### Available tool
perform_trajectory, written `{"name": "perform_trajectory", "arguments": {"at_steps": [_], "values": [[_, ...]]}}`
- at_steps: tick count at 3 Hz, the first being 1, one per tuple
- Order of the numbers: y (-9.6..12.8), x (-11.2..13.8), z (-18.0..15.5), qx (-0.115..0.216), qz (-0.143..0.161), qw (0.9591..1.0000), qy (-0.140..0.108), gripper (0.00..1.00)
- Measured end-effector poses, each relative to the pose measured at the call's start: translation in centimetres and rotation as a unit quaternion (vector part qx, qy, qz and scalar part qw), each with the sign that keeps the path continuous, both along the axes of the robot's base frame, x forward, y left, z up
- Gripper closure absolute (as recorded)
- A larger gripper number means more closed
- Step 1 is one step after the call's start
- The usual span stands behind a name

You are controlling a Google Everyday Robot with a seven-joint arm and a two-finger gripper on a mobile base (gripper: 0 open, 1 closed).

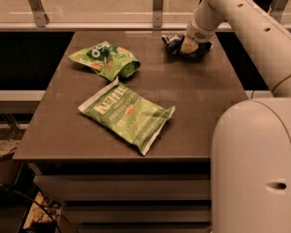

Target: Pick blue chip bag

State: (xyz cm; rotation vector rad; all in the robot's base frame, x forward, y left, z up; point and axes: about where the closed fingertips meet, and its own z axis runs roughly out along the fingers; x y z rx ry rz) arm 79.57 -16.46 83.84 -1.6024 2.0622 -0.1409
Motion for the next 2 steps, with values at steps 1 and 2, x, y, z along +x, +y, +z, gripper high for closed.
{"name": "perform_trajectory", "arguments": {"at_steps": [1, 2], "values": [[0.00, 0.00, 0.01, 0.000, 0.000, 1.0000, 0.000, 1.00], [0.00, -0.01, 0.02, 0.000, 0.000, 1.0000, 0.000, 1.00]]}}
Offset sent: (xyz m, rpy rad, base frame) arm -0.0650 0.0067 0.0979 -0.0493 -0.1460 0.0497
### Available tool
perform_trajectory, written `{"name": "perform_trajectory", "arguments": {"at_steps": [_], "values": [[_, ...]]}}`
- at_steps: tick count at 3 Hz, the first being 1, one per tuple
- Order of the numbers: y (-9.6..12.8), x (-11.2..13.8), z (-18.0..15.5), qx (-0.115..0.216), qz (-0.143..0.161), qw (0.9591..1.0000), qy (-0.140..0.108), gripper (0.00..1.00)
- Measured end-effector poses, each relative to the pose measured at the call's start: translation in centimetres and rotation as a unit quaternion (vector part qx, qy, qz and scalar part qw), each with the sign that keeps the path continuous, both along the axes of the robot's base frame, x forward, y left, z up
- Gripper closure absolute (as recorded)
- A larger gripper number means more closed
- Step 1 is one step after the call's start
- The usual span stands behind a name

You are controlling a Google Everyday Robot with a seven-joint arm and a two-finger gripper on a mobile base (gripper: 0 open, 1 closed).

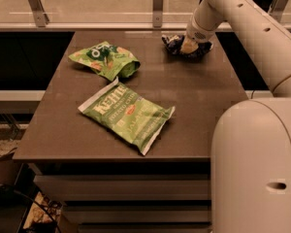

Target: Pick blue chip bag

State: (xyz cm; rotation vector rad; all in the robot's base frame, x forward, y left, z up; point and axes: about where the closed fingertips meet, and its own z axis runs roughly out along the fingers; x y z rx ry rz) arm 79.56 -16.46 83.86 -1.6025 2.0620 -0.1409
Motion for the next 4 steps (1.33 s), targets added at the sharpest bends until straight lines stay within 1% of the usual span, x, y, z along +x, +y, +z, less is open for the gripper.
{"name": "perform_trajectory", "arguments": {"at_steps": [3, 4], "values": [[0.01, 0.00, -0.01, 0.000, 0.000, 1.0000, 0.000, 1.00], [0.02, 0.00, -0.02, 0.000, 0.000, 1.0000, 0.000, 0.83]]}}
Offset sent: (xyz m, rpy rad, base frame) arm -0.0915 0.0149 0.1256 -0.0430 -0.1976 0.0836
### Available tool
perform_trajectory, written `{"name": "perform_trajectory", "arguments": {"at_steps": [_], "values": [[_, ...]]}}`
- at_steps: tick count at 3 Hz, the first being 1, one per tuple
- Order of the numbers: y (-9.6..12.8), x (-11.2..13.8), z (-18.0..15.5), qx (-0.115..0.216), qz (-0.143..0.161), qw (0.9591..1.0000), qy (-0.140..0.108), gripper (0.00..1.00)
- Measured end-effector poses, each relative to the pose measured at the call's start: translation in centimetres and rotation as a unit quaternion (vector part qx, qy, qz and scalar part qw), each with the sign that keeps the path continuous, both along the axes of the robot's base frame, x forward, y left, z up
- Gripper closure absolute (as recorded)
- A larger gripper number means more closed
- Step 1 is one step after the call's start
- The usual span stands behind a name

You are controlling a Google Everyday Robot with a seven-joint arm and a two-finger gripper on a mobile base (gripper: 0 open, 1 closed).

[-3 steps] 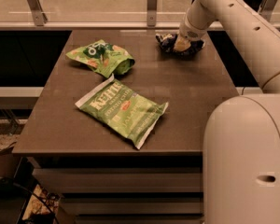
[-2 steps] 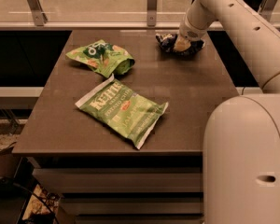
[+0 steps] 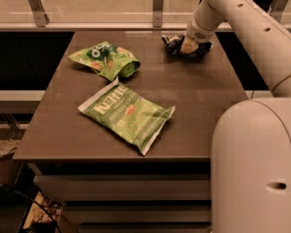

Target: Pick blue chip bag

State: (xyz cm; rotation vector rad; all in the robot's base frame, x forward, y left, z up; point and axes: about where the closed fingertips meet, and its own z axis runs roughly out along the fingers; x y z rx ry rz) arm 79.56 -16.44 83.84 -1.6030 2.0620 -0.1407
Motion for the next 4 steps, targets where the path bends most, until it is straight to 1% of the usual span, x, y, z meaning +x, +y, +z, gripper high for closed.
{"name": "perform_trajectory", "arguments": {"at_steps": [3, 4], "values": [[0.02, 0.01, -0.01, 0.000, 0.000, 1.0000, 0.000, 0.13], [0.17, 0.05, -0.39, 0.000, 0.001, 1.0000, 0.003, 0.00]]}}
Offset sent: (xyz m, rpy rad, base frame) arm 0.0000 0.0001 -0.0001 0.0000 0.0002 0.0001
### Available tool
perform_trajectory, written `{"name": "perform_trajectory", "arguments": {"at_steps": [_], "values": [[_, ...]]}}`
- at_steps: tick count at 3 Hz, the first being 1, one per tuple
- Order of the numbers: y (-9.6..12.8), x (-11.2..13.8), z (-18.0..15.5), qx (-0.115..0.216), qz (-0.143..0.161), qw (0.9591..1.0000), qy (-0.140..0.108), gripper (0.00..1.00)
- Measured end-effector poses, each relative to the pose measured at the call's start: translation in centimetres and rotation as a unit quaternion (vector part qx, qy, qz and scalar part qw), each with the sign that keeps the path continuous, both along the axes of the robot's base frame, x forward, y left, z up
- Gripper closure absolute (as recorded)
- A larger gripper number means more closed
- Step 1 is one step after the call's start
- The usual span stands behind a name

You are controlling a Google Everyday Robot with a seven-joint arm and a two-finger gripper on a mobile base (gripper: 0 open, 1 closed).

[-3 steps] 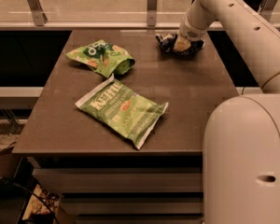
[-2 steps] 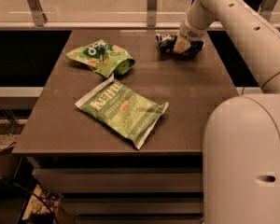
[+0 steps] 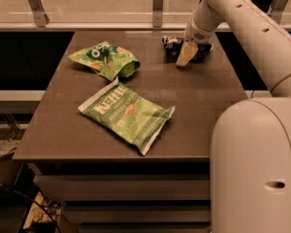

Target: Pick blue chip bag

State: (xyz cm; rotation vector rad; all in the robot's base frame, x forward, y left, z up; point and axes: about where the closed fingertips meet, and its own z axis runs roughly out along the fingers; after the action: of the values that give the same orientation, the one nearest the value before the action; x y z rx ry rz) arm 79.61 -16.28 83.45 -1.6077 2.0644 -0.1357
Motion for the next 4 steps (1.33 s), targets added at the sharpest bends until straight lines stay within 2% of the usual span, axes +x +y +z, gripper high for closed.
{"name": "perform_trajectory", "arguments": {"at_steps": [1, 4], "values": [[0.01, 0.00, 0.13, 0.000, 0.000, 1.0000, 0.000, 0.18], [0.26, 0.08, -0.31, 0.000, 0.002, 1.0000, 0.005, 0.87]]}}
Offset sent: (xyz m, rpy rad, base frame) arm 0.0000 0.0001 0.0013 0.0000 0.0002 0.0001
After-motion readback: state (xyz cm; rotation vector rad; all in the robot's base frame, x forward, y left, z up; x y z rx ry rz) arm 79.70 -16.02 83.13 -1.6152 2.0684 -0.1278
